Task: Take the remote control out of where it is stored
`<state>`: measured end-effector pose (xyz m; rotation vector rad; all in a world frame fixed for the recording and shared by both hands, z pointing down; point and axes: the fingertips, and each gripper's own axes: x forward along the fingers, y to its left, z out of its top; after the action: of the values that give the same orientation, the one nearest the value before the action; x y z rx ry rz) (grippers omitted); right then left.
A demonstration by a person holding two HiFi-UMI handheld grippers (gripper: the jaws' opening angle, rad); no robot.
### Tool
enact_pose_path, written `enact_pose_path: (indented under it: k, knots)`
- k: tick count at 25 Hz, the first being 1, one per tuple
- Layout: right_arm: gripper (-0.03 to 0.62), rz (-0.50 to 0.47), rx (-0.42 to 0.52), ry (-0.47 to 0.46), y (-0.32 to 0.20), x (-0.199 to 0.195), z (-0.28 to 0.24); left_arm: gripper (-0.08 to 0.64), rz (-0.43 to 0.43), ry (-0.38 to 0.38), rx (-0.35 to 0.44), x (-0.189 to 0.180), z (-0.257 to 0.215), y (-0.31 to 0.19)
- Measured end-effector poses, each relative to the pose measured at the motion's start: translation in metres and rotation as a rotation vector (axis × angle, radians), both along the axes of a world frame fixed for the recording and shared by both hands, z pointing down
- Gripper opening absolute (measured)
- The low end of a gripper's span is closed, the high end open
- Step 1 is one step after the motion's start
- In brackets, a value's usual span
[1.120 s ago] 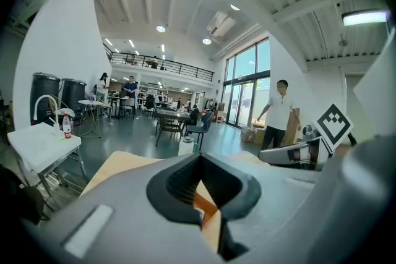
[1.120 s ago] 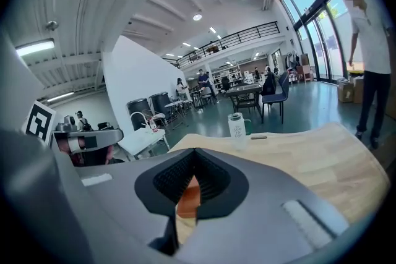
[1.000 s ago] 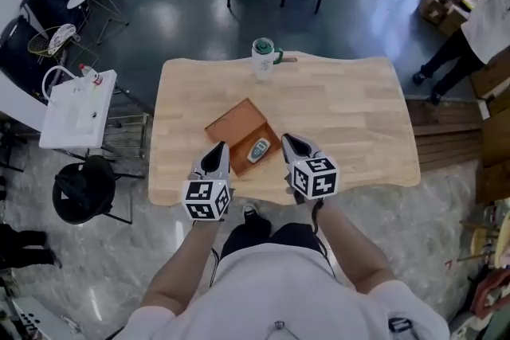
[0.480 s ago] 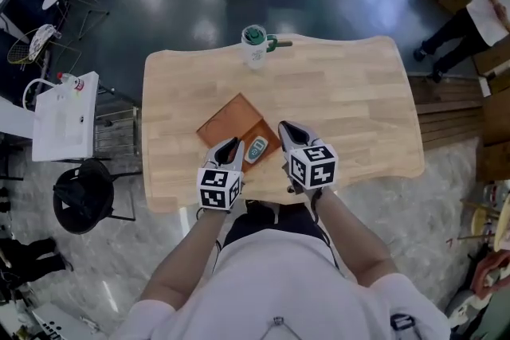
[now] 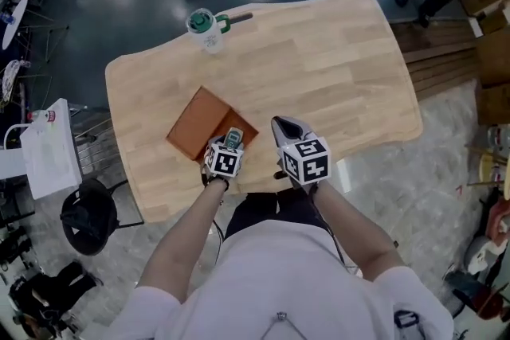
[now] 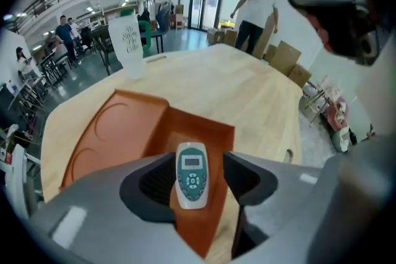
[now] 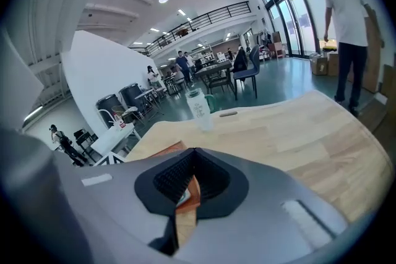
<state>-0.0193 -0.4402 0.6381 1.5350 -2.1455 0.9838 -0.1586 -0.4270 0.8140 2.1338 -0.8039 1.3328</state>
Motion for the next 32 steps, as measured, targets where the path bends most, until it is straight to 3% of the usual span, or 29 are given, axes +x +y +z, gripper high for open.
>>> enact_pose_path:
  k: [3,6,14,19,26,32]
  knots:
    - [0.026,0.044,-0.034,0.004,0.012,0.025,0.018,0.235,-0.006,-0.088,-0.04,-0.008,0.036,-0.002]
    - [0.026,0.079,-0.064,0.004,0.022,0.046,0.032,0.235,-0.003,-0.12,-0.073,-0.007,0.053,-0.005]
    - [0.026,0.11,-0.092,-0.014,0.023,0.065,0.049,0.301,-0.012,-0.093,-0.144,0.012,0.063,-0.009]
    - [0.026,0.116,-0.094,-0.027,0.019,0.071,0.054,0.305,0.023,-0.107,-0.127,0.016,0.057,-0.009]
    - [0.026,0.124,-0.114,-0.034,0.018,0.075,0.062,0.305,-0.005,-0.08,-0.121,0.03,0.046,-0.017]
    - [0.026,0.12,-0.117,-0.031,0.016,0.073,0.063,0.305,0.032,-0.153,-0.183,0.041,0.064,-0.017]
